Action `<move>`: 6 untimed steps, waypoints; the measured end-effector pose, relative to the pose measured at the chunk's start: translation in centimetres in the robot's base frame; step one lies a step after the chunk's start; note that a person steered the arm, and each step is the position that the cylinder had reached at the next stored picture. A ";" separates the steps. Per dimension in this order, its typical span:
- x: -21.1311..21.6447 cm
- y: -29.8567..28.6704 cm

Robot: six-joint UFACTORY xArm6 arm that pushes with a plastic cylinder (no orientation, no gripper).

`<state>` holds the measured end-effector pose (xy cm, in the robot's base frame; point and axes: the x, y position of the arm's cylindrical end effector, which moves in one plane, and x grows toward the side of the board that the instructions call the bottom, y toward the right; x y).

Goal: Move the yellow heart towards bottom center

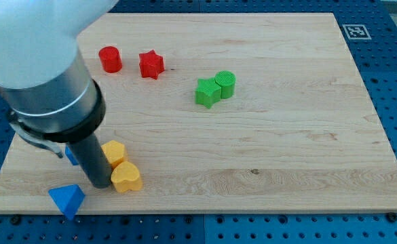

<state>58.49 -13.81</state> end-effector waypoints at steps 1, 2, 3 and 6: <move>0.0 1.7; 0.0 3.7; 0.0 6.0; 3.4 6.4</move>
